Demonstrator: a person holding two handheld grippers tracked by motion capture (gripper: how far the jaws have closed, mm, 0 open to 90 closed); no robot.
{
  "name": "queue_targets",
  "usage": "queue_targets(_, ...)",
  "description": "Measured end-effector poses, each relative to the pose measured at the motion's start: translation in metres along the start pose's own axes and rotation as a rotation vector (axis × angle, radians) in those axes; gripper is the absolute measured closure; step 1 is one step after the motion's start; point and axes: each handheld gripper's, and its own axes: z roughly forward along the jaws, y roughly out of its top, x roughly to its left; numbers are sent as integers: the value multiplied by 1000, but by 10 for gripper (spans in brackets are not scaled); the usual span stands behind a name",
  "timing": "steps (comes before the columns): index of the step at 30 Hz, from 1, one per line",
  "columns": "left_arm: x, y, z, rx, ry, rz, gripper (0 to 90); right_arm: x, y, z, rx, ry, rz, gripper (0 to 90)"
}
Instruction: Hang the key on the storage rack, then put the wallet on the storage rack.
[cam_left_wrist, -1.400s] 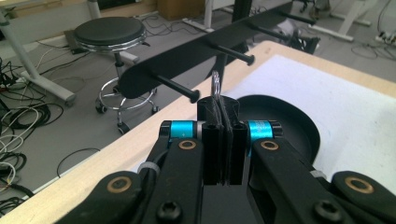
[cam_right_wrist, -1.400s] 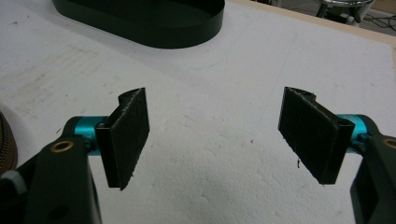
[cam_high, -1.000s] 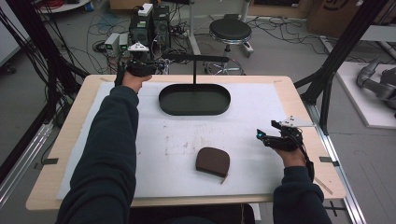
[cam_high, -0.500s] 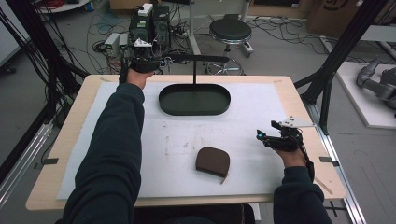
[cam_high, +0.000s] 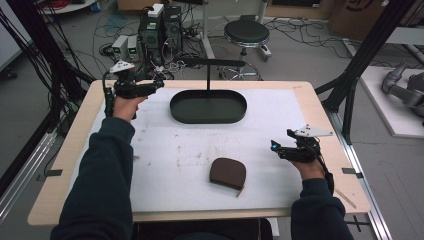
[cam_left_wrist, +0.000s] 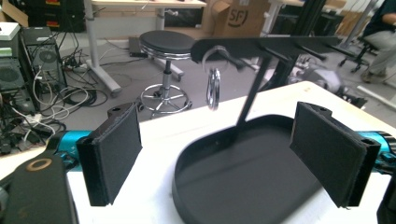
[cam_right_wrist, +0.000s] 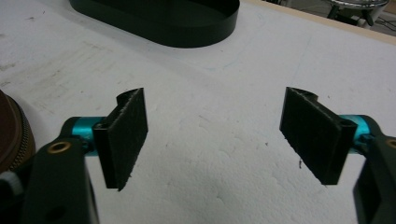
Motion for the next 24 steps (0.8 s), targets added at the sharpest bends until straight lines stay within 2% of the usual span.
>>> queue_targets(5,-2,-24,-25,-12,-20,6,164,4,2,6,18,19,-22,212)
queue_targets(10,-10,-41,-46,-33,-22,59,165,10,5,9,22,30,-35,210)
queue_targets(13,-17,-54,-57,-26,-29,69,163,13,6,9,21,41,-47,210)
queue_targets(19,-20,-77,-69,-4,-23,71,163,19,6,10,26,67,-74,210)
queue_targets(24,-22,-95,-78,18,-56,80,163,23,8,7,13,89,-83,211)
